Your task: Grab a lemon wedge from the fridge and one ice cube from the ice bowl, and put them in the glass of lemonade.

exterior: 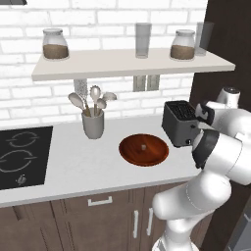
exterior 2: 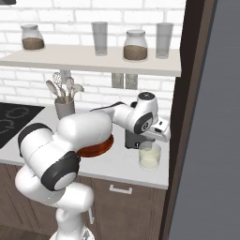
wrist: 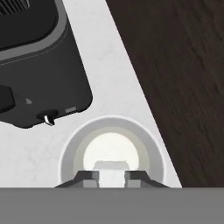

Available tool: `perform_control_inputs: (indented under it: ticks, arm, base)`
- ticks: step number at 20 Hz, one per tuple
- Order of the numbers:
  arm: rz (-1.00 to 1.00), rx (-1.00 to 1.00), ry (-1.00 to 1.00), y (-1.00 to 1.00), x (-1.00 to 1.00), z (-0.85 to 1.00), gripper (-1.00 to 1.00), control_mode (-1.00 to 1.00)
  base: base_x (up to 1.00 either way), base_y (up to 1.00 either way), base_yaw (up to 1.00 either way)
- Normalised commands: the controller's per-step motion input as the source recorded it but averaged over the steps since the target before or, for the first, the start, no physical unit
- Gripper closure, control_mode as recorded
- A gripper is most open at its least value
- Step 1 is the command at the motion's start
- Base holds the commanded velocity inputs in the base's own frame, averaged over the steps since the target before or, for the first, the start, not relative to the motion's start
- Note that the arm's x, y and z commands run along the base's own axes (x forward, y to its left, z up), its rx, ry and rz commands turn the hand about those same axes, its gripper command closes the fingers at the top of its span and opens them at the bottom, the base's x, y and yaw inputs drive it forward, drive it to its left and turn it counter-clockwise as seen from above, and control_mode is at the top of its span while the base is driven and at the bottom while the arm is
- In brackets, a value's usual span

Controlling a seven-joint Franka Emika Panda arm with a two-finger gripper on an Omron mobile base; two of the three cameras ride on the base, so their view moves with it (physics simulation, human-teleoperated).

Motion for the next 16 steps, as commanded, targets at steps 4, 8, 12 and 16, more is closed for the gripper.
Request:
perform_control_inputs:
  ticks: [4, 8, 12, 16]
  arm:
    - [0.0, 0.0, 0.0, 0.0, 0.0, 0.0, -1.0, -1.0]
    - [0.0, 0.0, 0.0, 0.0, 0.0, 0.0, -1.0, -1.0]
    - [0.0, 0.0, 0.0, 0.0, -0.07, 0.07, -1.0, -1.0]
    - [0.0, -0.01, 0.0, 0.09, -0.38, 0.66, -1.0, -1.0]
  base:
    - [0.0, 0.0, 0.0]
    - [0.0, 0.0, 0.0]
    - [0.0, 0.0, 0.0]
    - [0.0, 0.0, 0.0]
